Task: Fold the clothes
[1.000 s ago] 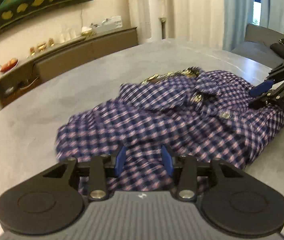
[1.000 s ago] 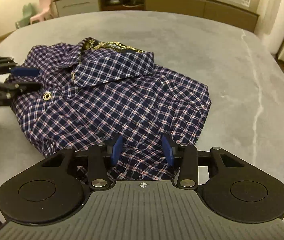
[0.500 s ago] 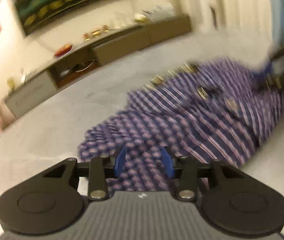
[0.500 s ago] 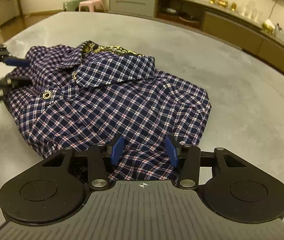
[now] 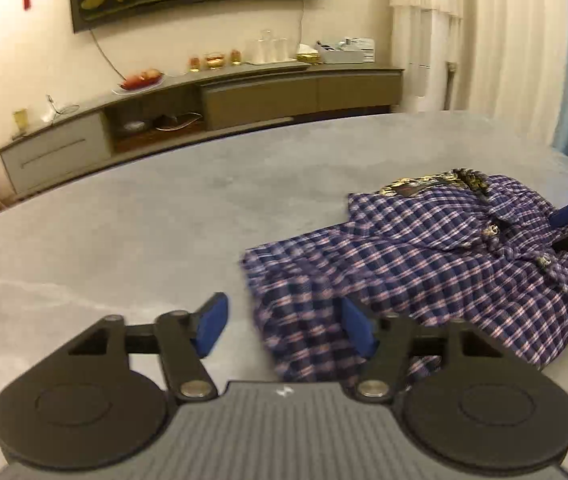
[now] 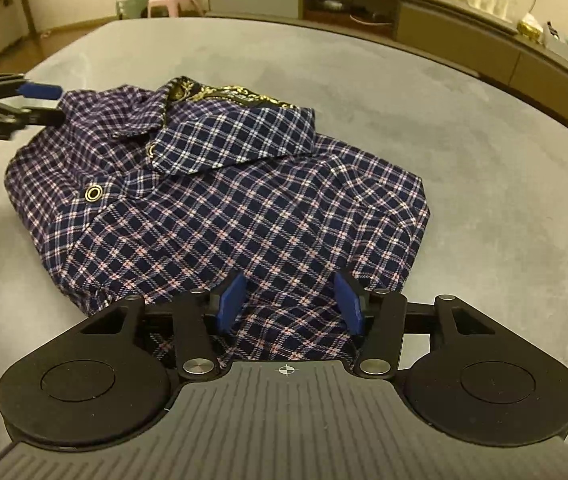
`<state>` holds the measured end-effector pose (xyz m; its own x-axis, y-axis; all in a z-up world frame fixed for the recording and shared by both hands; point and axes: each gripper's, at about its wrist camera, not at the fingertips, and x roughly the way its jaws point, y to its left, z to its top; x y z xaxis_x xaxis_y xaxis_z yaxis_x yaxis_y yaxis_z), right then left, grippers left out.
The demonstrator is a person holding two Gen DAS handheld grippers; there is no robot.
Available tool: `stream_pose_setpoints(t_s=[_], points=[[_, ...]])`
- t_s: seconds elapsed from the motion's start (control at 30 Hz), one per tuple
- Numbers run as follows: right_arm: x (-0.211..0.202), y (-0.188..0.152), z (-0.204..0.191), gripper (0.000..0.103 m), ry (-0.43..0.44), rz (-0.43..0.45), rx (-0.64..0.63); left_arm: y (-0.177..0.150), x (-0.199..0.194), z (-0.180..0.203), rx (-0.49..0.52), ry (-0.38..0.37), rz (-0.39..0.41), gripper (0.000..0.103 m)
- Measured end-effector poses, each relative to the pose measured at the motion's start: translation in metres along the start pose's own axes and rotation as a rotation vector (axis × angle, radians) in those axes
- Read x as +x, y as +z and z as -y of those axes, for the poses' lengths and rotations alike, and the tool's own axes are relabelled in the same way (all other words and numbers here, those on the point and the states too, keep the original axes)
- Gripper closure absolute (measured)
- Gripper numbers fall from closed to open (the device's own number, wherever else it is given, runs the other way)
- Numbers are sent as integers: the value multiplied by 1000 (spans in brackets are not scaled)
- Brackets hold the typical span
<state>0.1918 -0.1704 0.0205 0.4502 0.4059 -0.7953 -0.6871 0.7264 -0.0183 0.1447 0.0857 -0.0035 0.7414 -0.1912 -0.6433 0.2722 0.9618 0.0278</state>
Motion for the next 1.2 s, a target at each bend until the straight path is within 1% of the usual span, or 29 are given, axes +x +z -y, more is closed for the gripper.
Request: stream_pose_setpoints(t_s=[0.03, 0.07, 0.13, 0.17, 0.23, 0.27, 0.3, 0.33, 0.43, 0.5, 0.53, 0.57, 0.6, 0.67, 0.7, 0.73, 0.77, 0.8, 0.83, 0.87, 0.9, 0.93, 0.97, 1.0, 1.07, 1.1, 1.17, 1.2], points=[[-2, -2, -1, 53, -1, 2, -1, -2, -2, 1, 0, -13, 0, 86], [-6, -3, 0, 53, -2, 4, -2, -2, -4, -1, -4, -21, 13, 98], [-11, -3, 1, 53, -3, 4, -8, 3, -6, -4, -23, -40, 52, 98], [-11, -3, 1, 53, -4, 3, -12, 6, -4, -10, -47, -63, 66, 98], [-14, -4, 1, 53, -3, 2, -16, 8, 1, -33, -147, -135, 83, 98], [-17, -5, 2, 53, -1, 1, -16, 5, 7, -46, -217, -194, 68, 98], [-19, -6, 2, 53, 1, 0, -17, 1, 16, -61, -297, -269, 37, 98], [-22, -7, 3, 53, 3, -1, -17, -3, 25, -73, -363, -304, 12, 98], [-30, -10, 6, 53, 8, -3, -18, -17, 50, -98, -494, -366, -41, 95], [-33, -11, 6, 53, 16, -6, -12, -15, 50, -100, -504, -355, -39, 91], [-36, -12, 8, 53, 29, -14, -2, -10, 43, -98, -485, -326, -19, 85], [-36, -11, 11, 55, 21, -13, 6, -4, 33, -94, -457, -287, 11, 79], [-36, -10, 14, 59, 8, -9, 15, 2, 22, -90, -431, -245, 44, 77], [-34, -7, 19, 60, -16, -3, 32, 13, -1, -80, -381, -159, 115, 77], [-34, -6, 22, 60, -28, 0, 40, 17, -10, -74, -364, -144, 145, 77], [-33, -5, 25, 60, -41, 3, 48, 20, -16, -66, -347, -163, 167, 77], [-32, -3, 28, 60, -53, 6, 57, 23, -16, -54, -318, -197, 169, 77], [-32, -2, 30, 60, -65, 9, 65, 25, -13, -41, -285, -234, 159, 77], [-31, -1, 33, 64, -77, 12, 73, 25, -6, -27, -243, -249, 136, 76], [-31, 0, 36, 70, -90, 16, 82, 23, 3, -14, -193, -249, 101, 74], [-30, 2, 39, 79, -102, 19, 90, 20, 15, -5, -156, -223, 57, 74], [-29, 3, 42, 81, -114, 22, 99, 17, 28, 1, -128, -179, 5, 74], [-29, 4, 44, 79, -126, 25, 107, 13, 41, 2, -124, -143, -46, 79], [-28, 5, 47, 78, -139, 28, 115, 12, 47, -2, -139, -127, -68, 83], [-27, 8, 53, 79, -163, 34, 132, 14, 51, -11, -169, -115, -74, 91], [-26, 9, 55, 73, -175, 38, 141, 16, 52, -15, -187, -92, -76, 91], [-32, 10, 57, 75, -198, 53, 160, 20, 43, -20, -211, -66, -45, 91], [-39, 10, 54, 74, -208, 66, 172, 23, 35, -18, -206, -65, -19, 89]])
